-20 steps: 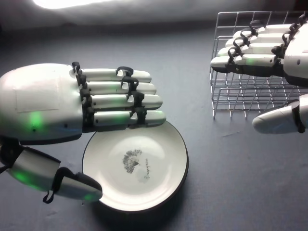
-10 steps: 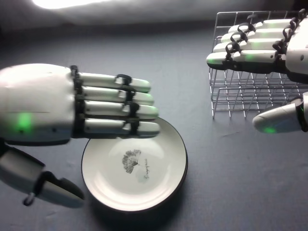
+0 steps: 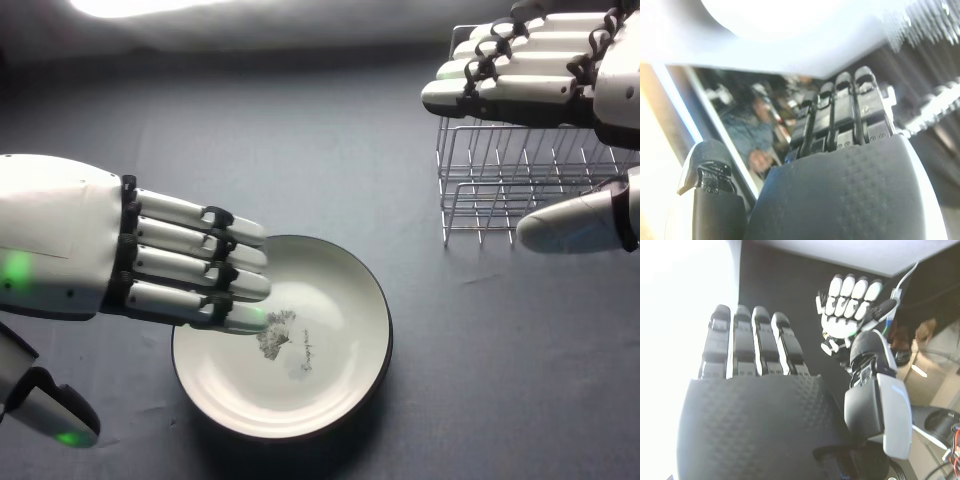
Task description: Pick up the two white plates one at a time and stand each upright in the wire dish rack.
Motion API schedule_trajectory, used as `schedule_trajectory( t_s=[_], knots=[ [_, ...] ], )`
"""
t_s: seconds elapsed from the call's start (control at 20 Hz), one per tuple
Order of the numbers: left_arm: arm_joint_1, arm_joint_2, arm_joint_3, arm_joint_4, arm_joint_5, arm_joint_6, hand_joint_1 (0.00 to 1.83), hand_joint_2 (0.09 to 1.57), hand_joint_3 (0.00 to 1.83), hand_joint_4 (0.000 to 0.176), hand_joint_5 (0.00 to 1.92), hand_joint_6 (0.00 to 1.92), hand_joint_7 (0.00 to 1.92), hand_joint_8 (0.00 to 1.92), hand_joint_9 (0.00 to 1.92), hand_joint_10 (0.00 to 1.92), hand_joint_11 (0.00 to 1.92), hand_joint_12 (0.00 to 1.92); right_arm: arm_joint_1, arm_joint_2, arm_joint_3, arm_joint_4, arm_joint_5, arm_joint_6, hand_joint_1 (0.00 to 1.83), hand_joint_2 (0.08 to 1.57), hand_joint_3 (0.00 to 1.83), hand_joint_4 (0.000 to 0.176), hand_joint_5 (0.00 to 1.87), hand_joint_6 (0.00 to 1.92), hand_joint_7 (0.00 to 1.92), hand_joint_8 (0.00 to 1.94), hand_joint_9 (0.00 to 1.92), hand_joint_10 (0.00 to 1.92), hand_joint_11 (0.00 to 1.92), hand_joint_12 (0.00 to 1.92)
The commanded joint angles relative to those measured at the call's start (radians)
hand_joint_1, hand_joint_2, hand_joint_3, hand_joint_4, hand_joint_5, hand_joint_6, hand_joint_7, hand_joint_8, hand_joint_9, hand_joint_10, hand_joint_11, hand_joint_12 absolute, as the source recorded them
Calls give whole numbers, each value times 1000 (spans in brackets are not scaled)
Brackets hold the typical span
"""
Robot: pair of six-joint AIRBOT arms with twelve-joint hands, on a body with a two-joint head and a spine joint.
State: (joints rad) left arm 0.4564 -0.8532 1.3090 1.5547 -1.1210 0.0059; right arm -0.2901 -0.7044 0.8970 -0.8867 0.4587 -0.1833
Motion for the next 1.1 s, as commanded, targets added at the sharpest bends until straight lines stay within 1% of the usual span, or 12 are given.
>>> schedule_trajectory(
  t_s=[0.0,0.05,0.2,0.45,0.6,0.7,0.95,1.05],
  knots=[
    [7,-12,9,-33,-64,5,0,1135,30,0,0,0,0,0,0,0,0,0,15,6,-4,39,81,4,0,1192,10,0,0,0,0,0,0,0,0,0],
    [21,-24,25,-17,-64,6,0,1135,29,0,0,0,0,0,0,0,0,0,13,6,-4,39,81,3,0,1193,10,0,0,0,0,0,0,0,0,0],
    [53,-50,68,-10,-64,7,0,1140,28,0,0,0,0,0,0,0,0,0,11,6,-4,39,90,3,0,1195,9,0,0,0,0,0,0,0,0,0],
    [58,-70,73,36,-59,28,0,1124,19,0,0,0,0,0,0,0,0,0,3,12,-13,40,104,-2,0,1185,3,0,0,0,0,0,0,0,0,0],
    [70,-94,83,39,-49,43,0,1118,12,0,0,0,0,0,0,0,0,0,-1,11,-13,61,120,-11,0,1191,4,0,0,0,0,0,0,0,0,0],
    [78,-119,104,43,-41,48,0,1115,10,0,0,0,0,0,0,0,0,0,-26,11,-13,60,121,-12,0,1187,2,0,0,0,0,0,0,0,0,0],
    [100,-159,163,51,-23,63,0,1116,9,0,0,0,0,0,0,0,0,0,-43,11,-13,54,137,-11,0,1191,3,0,0,0,0,0,0,0,0,0],
    [103,-170,186,54,-23,63,0,1115,7,0,0,0,0,0,0,0,0,0,-72,9,-13,47,164,-11,0,1185,0,0,0,0,0,0,0,0,0,0]
  ],
)
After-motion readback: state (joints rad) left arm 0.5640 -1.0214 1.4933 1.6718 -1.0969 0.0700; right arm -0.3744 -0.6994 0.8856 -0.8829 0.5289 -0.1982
